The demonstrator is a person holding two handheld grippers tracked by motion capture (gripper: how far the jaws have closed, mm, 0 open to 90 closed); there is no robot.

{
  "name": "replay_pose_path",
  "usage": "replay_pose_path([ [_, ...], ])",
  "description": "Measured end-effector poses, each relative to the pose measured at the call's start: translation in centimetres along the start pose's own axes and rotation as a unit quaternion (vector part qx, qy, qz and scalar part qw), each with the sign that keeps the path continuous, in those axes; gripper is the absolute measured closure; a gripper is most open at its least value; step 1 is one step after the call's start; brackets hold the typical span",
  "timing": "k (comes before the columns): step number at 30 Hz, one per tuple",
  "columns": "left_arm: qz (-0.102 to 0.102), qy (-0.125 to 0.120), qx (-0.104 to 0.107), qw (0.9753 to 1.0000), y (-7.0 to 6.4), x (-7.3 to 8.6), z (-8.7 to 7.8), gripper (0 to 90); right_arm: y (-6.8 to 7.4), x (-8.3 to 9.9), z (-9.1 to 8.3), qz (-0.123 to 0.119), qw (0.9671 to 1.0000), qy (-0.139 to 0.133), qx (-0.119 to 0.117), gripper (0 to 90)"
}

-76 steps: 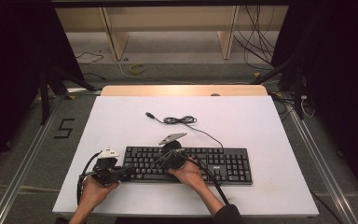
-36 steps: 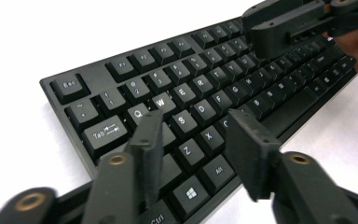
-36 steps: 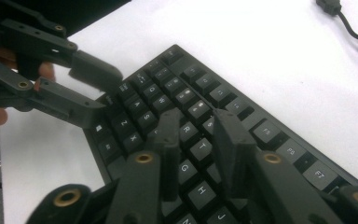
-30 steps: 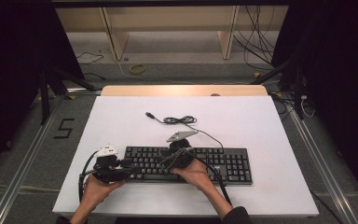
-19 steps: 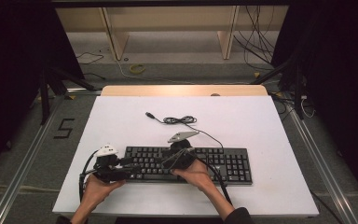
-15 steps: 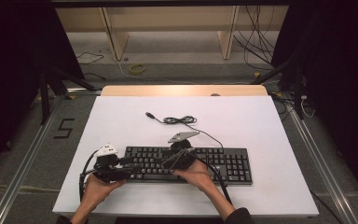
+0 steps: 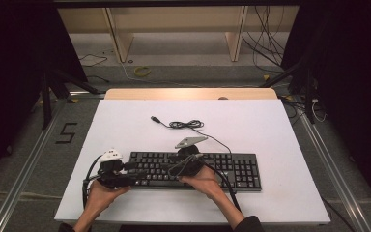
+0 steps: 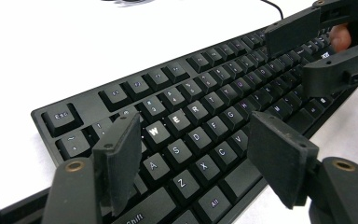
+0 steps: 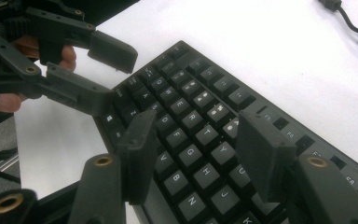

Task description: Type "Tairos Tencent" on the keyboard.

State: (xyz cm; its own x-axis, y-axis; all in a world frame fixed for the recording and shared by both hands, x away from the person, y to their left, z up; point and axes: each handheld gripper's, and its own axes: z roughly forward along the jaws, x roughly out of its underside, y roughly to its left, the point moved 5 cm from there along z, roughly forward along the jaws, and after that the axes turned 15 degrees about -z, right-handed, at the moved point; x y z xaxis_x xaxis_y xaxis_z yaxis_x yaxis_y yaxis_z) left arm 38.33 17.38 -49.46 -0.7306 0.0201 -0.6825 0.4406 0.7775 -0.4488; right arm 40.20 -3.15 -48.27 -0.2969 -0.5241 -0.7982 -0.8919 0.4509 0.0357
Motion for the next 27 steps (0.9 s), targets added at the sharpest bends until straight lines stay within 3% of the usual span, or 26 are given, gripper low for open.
replay_pose_path([
  [9, -0.001, 0.002, -0.005, 1.0, 0.1, -0.2, 0.2, 37.6, 0.0, 0.2, -0.4, 0.0, 1.0, -0.001, 0.004, 39.3],
  [19, -0.009, 0.013, -0.024, 0.9996, 0.7, -0.2, 0.4, 54.6, -0.3, 0.6, -1.1, 0.004, 0.9999, -0.004, 0.012, 36.4],
  [27, 0.0, 0.032, -0.034, 0.9989, 1.0, 0.1, 0.7, 70.5, -0.6, 0.8, -1.5, 0.007, 0.9998, -0.004, 0.017, 34.6],
])
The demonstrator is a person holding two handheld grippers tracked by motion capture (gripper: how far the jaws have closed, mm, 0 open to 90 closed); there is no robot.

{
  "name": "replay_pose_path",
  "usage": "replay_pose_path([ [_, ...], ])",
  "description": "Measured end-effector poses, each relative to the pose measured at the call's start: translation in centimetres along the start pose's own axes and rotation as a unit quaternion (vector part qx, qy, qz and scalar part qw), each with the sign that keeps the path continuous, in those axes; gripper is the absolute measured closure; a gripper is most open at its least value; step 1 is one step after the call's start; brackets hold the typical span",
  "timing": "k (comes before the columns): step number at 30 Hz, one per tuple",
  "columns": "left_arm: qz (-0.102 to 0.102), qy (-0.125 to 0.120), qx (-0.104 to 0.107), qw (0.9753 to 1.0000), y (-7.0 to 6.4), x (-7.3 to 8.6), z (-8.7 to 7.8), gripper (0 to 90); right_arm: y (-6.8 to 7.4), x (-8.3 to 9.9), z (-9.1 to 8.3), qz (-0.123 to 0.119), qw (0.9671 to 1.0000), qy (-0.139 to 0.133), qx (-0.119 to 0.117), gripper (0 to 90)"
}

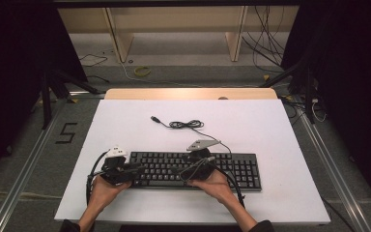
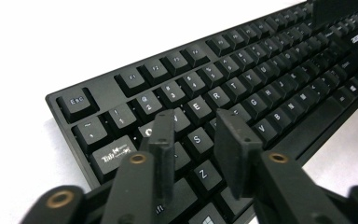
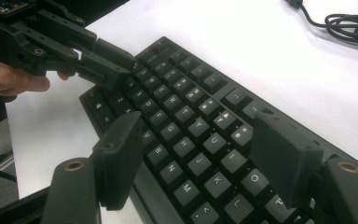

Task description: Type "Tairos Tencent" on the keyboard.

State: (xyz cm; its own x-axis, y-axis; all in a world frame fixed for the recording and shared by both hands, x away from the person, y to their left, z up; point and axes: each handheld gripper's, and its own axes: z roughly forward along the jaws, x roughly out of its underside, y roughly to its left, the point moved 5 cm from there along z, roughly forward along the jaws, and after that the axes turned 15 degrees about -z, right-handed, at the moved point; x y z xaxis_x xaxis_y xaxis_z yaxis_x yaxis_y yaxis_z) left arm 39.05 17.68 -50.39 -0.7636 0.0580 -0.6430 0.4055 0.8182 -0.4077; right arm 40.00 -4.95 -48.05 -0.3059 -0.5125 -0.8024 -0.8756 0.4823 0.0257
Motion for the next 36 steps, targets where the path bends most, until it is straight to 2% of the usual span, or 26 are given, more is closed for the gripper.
replay_pose_path([
  [7, 0.003, 0.009, -0.012, 0.9999, 0.25, 0.17, 0.17, 81.0, -0.17, 0.04, -0.24, 0.001, 1.0, -0.003, 0.004, 33.6],
  [15, 0.002, 0.017, -0.017, 0.9997, 0.31, 0.29, 0.39, 87.2, -0.45, 0.16, -0.51, 0.001, 1.0, -0.005, 0.008, 33.6],
  [28, 0.003, 0.026, -0.023, 0.9994, 0.52, 0.44, 0.76, 89.1, -0.52, 0.13, -0.62, 0.003, 0.9999, -0.006, 0.009, 33.8],
  [36, 0.001, 0.021, -0.02, 0.9996, 0.57, 0.51, 0.79, 89.1, -0.56, 0.13, -0.67, 0.002, 0.9999, -0.007, 0.011, 34.0],
])
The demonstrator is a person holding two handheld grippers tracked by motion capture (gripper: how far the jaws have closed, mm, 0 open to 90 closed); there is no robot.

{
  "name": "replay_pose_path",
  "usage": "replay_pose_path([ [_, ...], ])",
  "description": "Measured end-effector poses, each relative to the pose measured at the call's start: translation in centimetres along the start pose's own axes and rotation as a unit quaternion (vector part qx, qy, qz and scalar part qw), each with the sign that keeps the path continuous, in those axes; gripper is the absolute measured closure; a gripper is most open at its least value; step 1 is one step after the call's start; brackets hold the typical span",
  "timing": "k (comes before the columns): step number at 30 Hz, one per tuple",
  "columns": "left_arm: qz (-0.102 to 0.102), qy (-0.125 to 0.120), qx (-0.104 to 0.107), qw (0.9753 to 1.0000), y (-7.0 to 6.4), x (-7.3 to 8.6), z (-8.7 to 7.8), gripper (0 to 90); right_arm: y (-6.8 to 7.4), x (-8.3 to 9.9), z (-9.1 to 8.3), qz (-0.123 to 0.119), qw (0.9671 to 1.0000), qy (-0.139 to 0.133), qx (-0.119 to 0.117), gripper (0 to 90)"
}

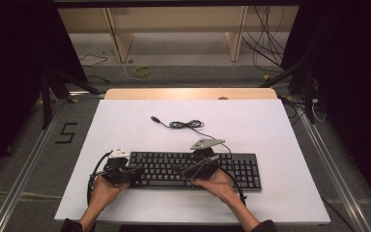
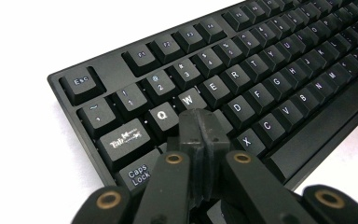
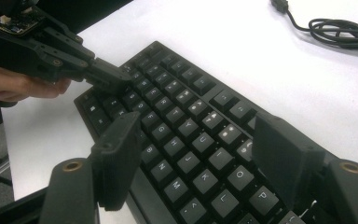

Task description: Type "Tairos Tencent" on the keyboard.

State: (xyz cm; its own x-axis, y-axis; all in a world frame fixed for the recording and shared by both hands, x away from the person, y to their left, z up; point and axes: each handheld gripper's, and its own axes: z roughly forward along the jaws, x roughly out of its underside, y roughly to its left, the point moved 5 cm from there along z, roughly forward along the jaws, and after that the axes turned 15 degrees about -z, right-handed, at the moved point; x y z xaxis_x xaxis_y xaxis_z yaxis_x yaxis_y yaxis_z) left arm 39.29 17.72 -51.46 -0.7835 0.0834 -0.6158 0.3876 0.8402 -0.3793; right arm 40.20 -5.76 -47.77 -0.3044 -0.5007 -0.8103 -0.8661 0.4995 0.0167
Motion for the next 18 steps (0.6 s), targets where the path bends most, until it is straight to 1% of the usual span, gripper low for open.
replay_pose_path([
  [2, 0.003, 0.0, -0.002, 1.0, 0.0, 0.0, -0.1, 88.8, 0.0, 0.0, 0.0, 0.0, 1.0, 0.0, 0.0, 33.9],
  [5, 0.003, -0.006, 0.005, 1.0, -0.2, 0.0, -0.2, 81.0, -0.1, 0.0, 0.0, 0.0, 1.0, -0.001, 0.0, 34.1],
  [8, 0.006, -0.015, 0.007, 0.9998, -0.3, -0.1, -0.5, 76.0, -0.1, 0.0, 0.1, 0.001, 1.0, -0.001, 0.0, 34.5],
  [10, 0.004, -0.022, 0.011, 0.9997, -0.4, -0.2, -0.6, 73.1, -0.2, 0.0, 0.1, 0.002, 1.0, -0.002, 0.0, 34.8],
  [15, 0.012, -0.036, 0.023, 0.999, -1.0, -0.1, -1.0, 65.8, -0.2, -0.1, 0.1, 0.001, 1.0, -0.004, 0.002, 37.1],
  [18, 0.008, -0.045, 0.026, 0.9986, -1.2, -0.1, -1.2, 57.4, -0.3, -0.1, 0.0, 0.003, 1.0, -0.005, 0.003, 38.5],
])
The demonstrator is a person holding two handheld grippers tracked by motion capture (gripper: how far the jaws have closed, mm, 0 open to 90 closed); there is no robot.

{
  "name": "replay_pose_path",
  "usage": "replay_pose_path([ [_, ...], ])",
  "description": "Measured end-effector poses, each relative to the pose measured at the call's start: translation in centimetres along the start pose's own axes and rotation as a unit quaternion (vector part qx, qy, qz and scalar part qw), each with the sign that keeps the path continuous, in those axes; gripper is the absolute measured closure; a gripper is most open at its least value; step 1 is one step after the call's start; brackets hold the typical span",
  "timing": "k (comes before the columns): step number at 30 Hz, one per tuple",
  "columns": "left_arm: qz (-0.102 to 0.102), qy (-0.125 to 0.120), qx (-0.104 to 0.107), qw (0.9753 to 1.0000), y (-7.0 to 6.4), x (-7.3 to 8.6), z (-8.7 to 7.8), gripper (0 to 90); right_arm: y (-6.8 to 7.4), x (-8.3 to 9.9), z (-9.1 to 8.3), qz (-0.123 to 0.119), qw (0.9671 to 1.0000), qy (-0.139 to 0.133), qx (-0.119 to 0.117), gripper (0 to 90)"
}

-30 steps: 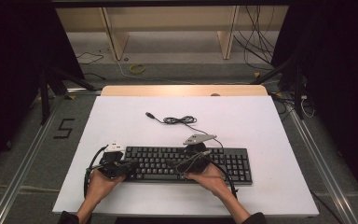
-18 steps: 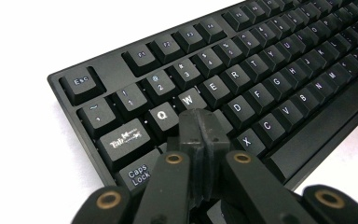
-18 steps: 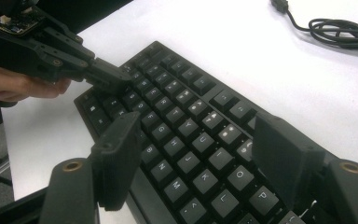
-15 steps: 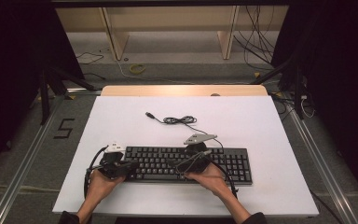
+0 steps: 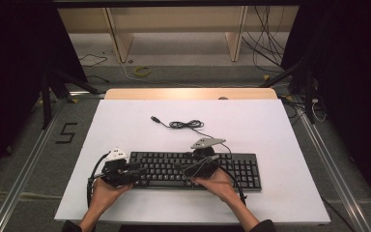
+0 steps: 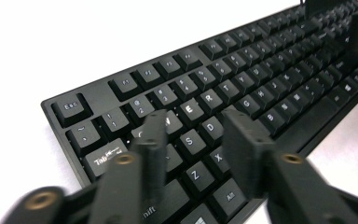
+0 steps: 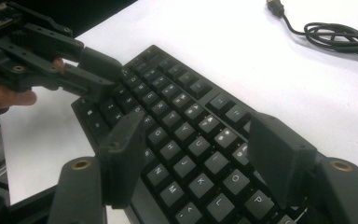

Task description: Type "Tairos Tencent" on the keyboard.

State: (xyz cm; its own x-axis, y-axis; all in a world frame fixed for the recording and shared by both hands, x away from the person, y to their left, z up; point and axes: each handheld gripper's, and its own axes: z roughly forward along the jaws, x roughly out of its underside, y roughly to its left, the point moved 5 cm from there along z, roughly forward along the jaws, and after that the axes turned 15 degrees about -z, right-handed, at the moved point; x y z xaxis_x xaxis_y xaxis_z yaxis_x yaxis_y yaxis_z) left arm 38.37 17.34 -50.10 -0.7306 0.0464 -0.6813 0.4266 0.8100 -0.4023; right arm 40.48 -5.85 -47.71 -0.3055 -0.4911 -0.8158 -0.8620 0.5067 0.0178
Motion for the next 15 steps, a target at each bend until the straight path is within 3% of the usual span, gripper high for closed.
replay_pose_path([
  [7, -0.006, -0.01, 0.01, 0.9999, -0.37, 0.12, -0.05, 43.6, -0.12, 0.02, 0.07, 0.001, 1.0, 0.001, 0.002, 42.9],
  [10, -0.014, -0.018, 0.018, 0.9996, -0.48, 0.1, -0.14, 40.7, -0.2, 0.08, 0.1, 0.002, 1.0, 0.004, 0.003, 45.3],
  [15, -0.009, -0.025, 0.018, 0.9995, -0.71, 0.09, -0.25, 37.3, -0.36, 0.16, 0.23, 0.001, 0.9999, 0.007, 0.007, 50.0],
])
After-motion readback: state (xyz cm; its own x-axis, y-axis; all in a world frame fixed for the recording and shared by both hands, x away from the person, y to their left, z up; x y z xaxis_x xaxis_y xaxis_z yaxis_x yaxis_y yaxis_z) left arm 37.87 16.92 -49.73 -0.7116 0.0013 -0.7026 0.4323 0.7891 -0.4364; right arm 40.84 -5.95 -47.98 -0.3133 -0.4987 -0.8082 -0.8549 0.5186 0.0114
